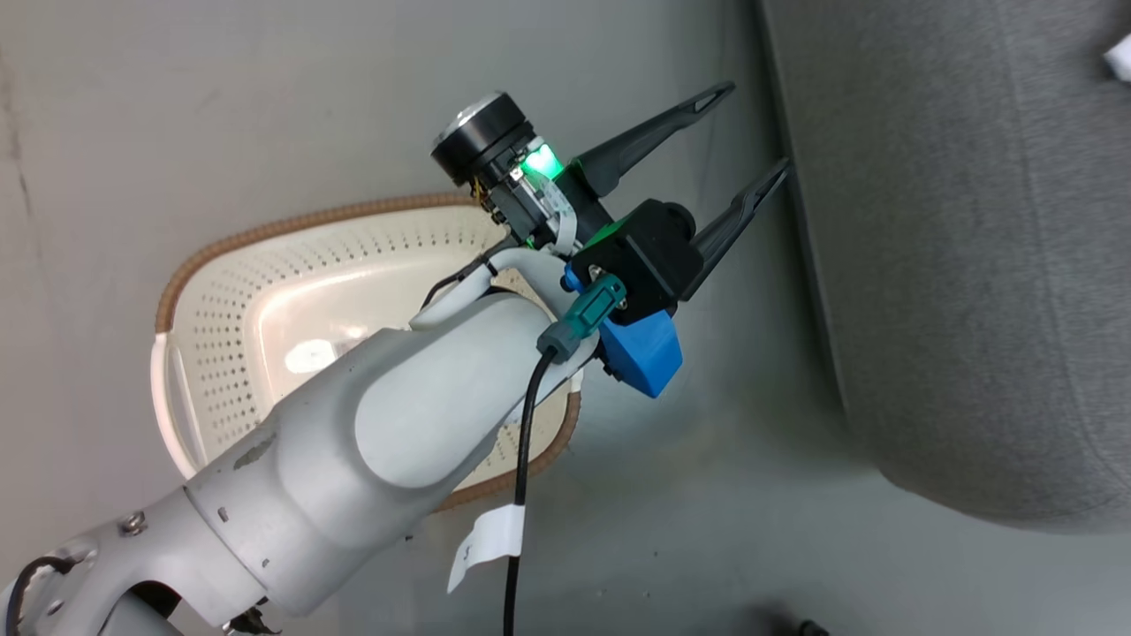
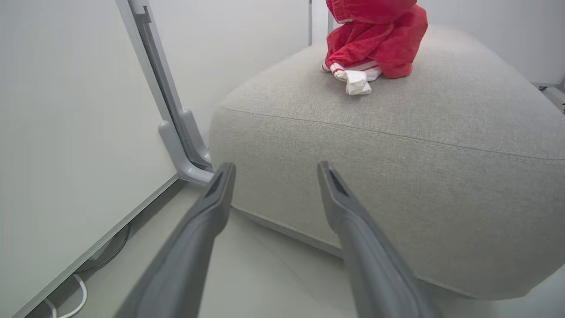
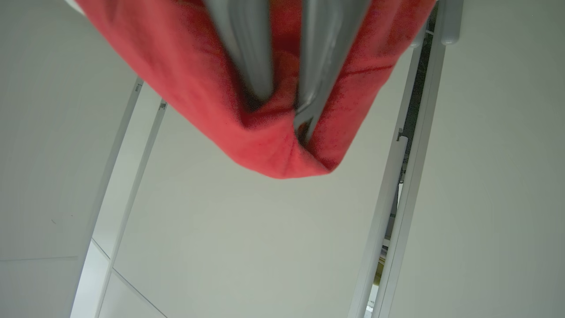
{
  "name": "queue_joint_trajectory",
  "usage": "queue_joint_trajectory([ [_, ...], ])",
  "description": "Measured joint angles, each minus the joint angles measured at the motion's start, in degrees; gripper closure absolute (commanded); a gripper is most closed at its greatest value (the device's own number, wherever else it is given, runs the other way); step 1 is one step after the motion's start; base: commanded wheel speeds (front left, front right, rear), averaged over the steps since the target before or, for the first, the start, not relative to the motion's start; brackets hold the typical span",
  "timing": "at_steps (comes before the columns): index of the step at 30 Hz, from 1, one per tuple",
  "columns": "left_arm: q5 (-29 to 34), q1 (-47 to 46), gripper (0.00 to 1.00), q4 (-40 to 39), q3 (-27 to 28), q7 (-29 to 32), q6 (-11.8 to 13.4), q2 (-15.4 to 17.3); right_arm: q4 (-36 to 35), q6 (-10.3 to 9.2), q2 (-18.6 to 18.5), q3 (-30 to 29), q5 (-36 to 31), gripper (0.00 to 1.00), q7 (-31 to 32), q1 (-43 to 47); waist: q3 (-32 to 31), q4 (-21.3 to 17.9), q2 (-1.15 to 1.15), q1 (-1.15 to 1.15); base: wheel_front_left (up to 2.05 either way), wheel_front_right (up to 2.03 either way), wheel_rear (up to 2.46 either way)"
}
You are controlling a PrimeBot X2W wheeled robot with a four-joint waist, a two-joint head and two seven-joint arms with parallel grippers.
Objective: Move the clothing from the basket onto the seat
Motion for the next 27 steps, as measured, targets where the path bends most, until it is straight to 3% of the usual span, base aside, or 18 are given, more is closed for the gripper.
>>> queue_joint_trajectory([
  [8,0.5,-1.3,0.0,-1.0,-0.4,0.4,0.0,0.5,13.8,0.0,2.7,0.1,-1.9,1.0,0.0,0.3,5.0,0.7,0.0,0.0,0.0,0.0,0.0],
  [14,0.5,-1.4,0.0,-1.3,-0.9,0.9,0.1,0.9,19.9,0.0,3.9,0.0,-2.4,1.0,0.0,0.8,5.5,0.5,0.0,0.0,0.0,0.0,0.0],
  [15,0.5,-1.4,0.0,-1.4,-1.0,0.9,0.1,0.9,20.8,0.0,4.0,0.1,-2.3,0.85,0.0,0.9,5.4,0.4,0.0,0.0,0.0,0.0,0.0],
  [16,0.5,-1.4,0.0,-1.3,-1.0,0.9,0.1,1.0,21.7,0.0,4.2,0.2,-2.1,0.24,0.0,1.0,5.3,0.3,0.0,0.0,0.0,0.0,0.0],
  [17,0.5,-1.4,0.0,-1.3,-1.1,0.9,0.1,1.1,22.5,0.0,4.4,0.2,-1.6,0.0,0.0,1.0,5.1,0.2,0.0,0.0,0.0,0.0,0.0],
  [27,-2.3,3.1,0.0,0.4,-0.4,-1.6,1.0,0.9,19.1,0.0,4.9,1.9,0.9,0.0,0.0,10.4,-2.4,-0.9,0.0,-0.01,0.0,0.0,0.0],
])
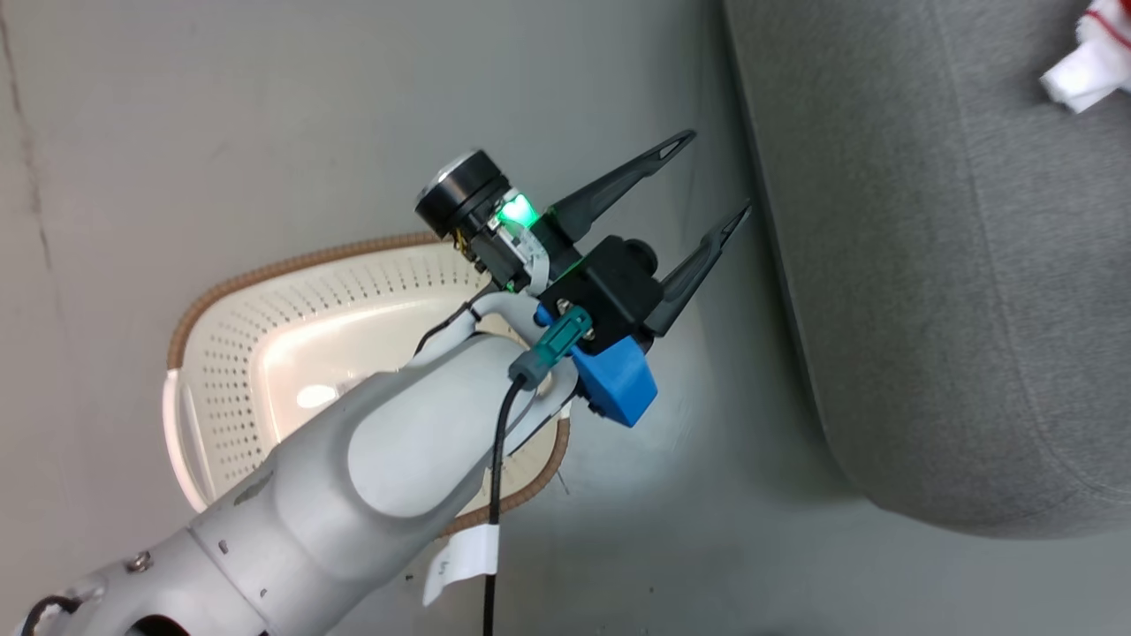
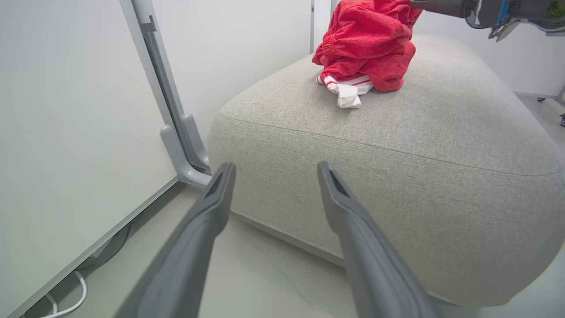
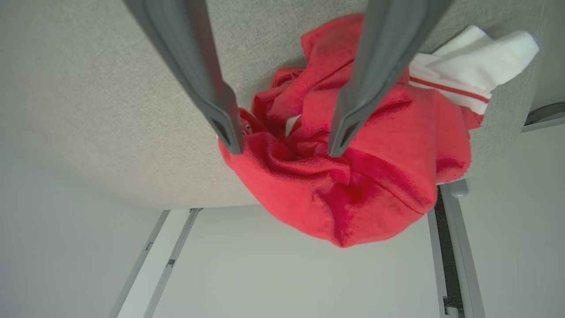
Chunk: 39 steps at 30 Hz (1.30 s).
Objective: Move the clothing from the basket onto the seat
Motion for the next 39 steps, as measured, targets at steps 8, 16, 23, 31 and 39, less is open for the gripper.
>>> queue_joint_trajectory([
  [8,-3.2,6.2,0.0,0.2,4.6,-1.2,2.0,0.2,-11.9,0.0,3.0,3.3,-0.6,0.0,0.0,9.5,-9.1,-0.6,0.0,-0.01,0.0,0.0,0.0],
  [16,-2.7,14.1,0.0,-4.5,14.0,-1.3,4.0,2.2,-21.2,0.0,7.0,11.5,-1.2,0.0,0.0,14.1,-16.7,0.7,0.0,-0.01,0.0,0.0,0.0],
  [23,0.1,22.9,0.0,-7.6,24.6,-1.3,3.9,4.5,-23.3,0.0,11.3,18.9,-1.6,0.0,0.0,15.4,-21.5,4.1,0.0,-0.01,0.0,0.0,0.0],
  [31,3.2,31.0,0.0,-9.7,35.3,-1.3,2.4,4.2,-23.1,0.0,14.2,24.1,-1.9,0.0,0.0,17.6,-25.0,8.0,0.0,-0.01,0.0,0.0,0.0],
  [39,6.9,38.2,0.0,-11.6,45.1,-1.3,0.9,1.6,-23.5,0.0,16.1,26.4,-2.4,0.0,0.0,21.4,-28.2,11.3,0.0,-0.01,0.0,0.0,0.0],
])
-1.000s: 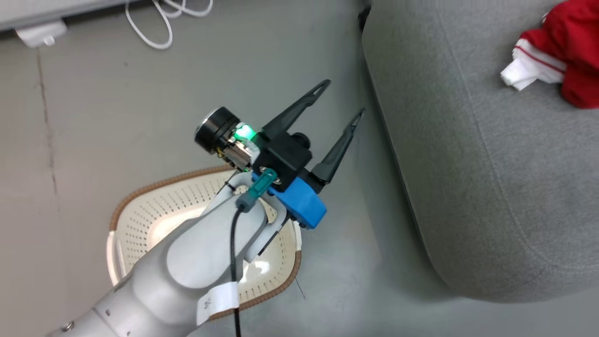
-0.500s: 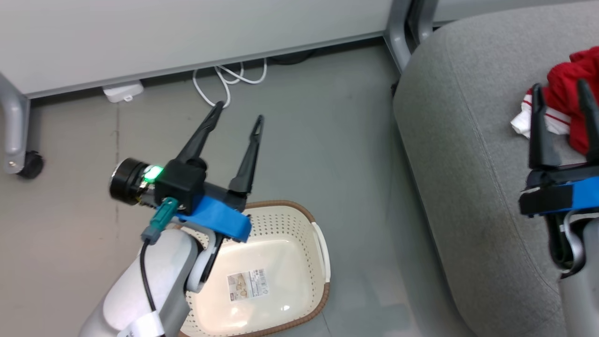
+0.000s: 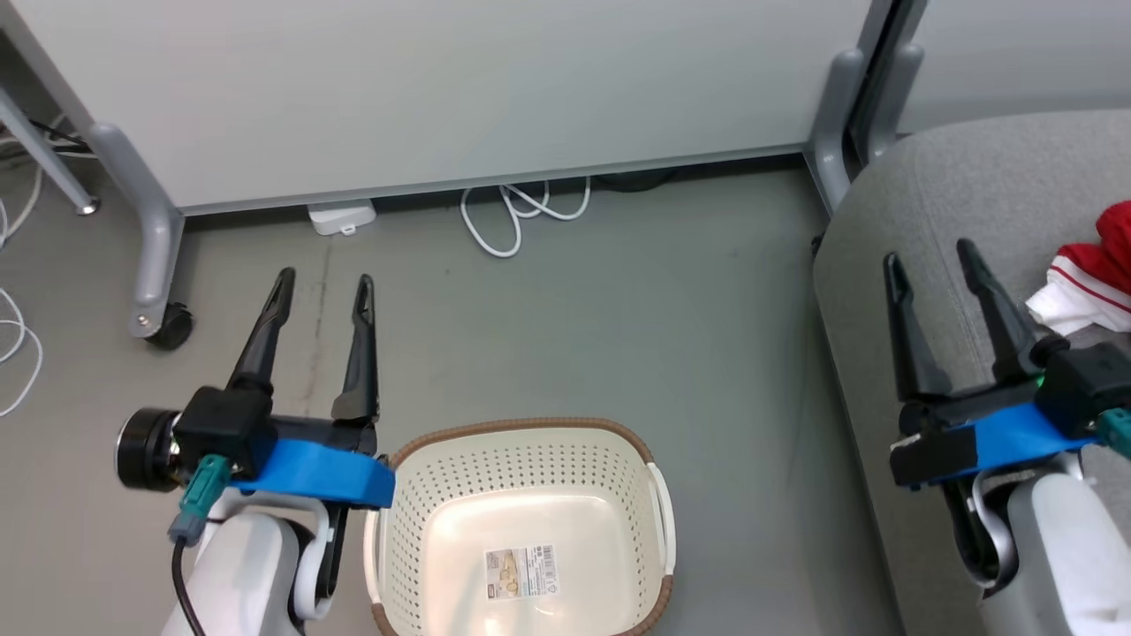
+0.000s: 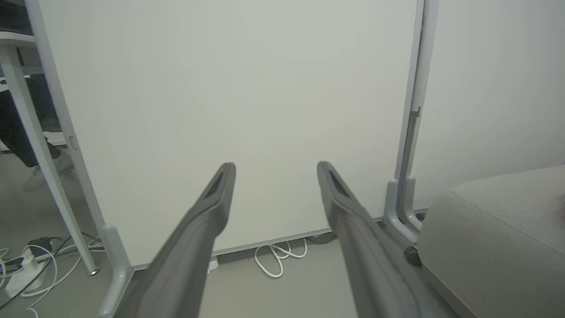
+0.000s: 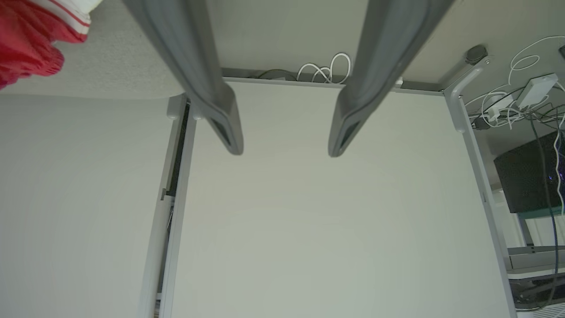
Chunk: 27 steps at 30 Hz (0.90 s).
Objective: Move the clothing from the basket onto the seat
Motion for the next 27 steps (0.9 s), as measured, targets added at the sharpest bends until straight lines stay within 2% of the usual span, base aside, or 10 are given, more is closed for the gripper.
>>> queue_joint_trajectory([
  [4,2.2,4.2,0.0,-1.0,5.0,0.0,-1.2,-2.8,-0.6,0.0,1.7,-0.3,-0.8,0.0,0.0,2.9,-1.9,1.3,0.0,0.0,0.0,0.0,0.0],
  [14,6.5,10.7,0.0,-1.9,12.3,0.0,-4.1,-6.7,-2.7,0.0,3.8,-1.8,-2.1,0.0,0.0,9.2,-4.3,2.9,0.0,0.0,0.0,0.0,0.0],
  [27,8.2,13.9,0.0,-0.2,16.2,0.0,-6.4,-9.1,-3.0,0.0,5.6,-4.3,-1.8,0.0,0.0,14.2,-5.5,3.7,0.0,0.0,0.0,0.0,0.0],
])
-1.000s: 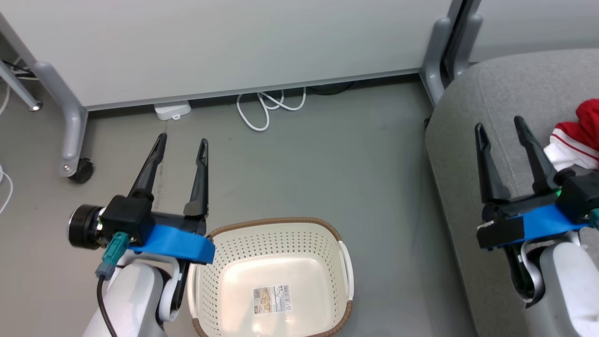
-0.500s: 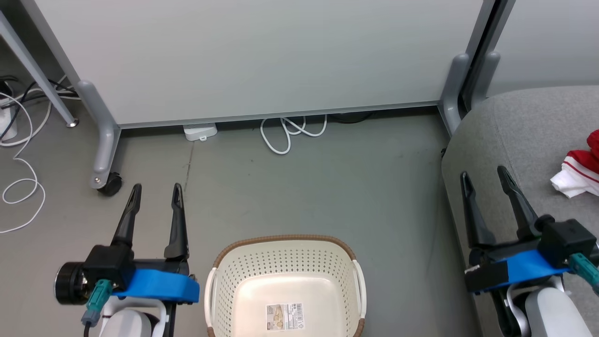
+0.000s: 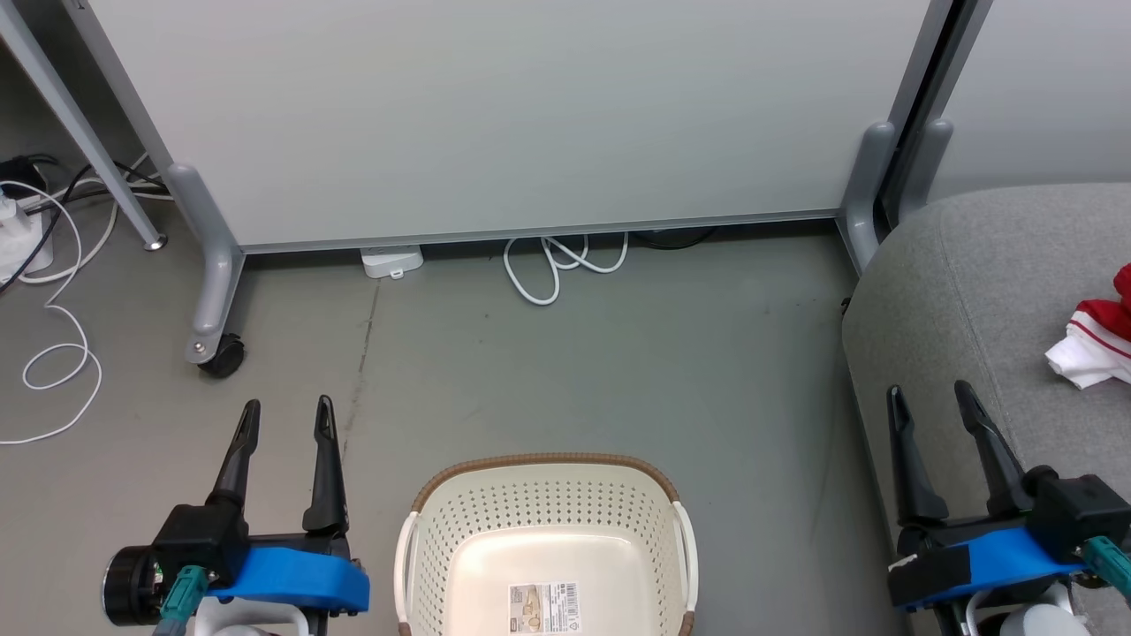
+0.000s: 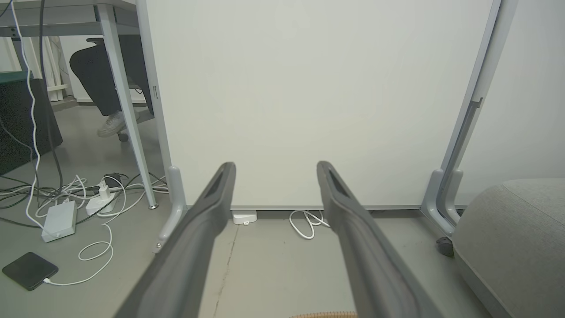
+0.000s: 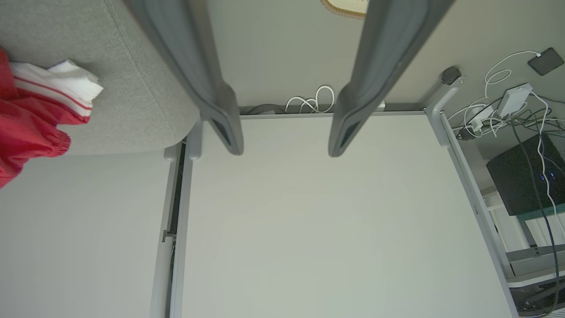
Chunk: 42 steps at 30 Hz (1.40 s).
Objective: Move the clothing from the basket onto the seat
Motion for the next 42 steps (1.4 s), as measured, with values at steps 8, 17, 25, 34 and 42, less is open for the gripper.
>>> queue_joint_trajectory([
  [8,0.7,0.2,0.0,0.6,1.0,0.0,-0.6,-0.4,0.8,0.0,0.9,-0.2,0.0,0.0,0.0,1.5,-0.4,0.1,0.0,0.0,0.0,0.0,0.0],
  [17,0.7,0.6,1.0,0.4,1.5,0.0,-0.9,-0.5,1.3,0.0,1.2,-0.4,0.1,1.0,0.0,1.7,-1.1,0.1,0.0,0.0,0.0,0.0,0.0],
  [25,-2.6,2.4,1.0,3.6,1.8,1.7,-0.9,-0.7,4.2,0.0,1.4,-0.7,3.3,1.0,1.4,2.3,-1.2,0.0,0.0,0.01,0.0,0.0,0.0],
  [34,-12.7,2.3,1.0,3.4,2.3,4.1,-0.9,-0.7,4.3,0.0,1.5,-1.1,13.1,1.0,3.8,2.3,-1.3,-0.2,0.0,0.01,0.0,0.0,0.0],
  [42,-20.8,2.1,1.0,2.8,2.8,5.9,-0.9,-0.7,4.2,0.0,1.5,-1.3,21.1,1.0,5.7,2.1,-1.4,-0.5,0.0,0.01,0.0,0.0,0.0],
])
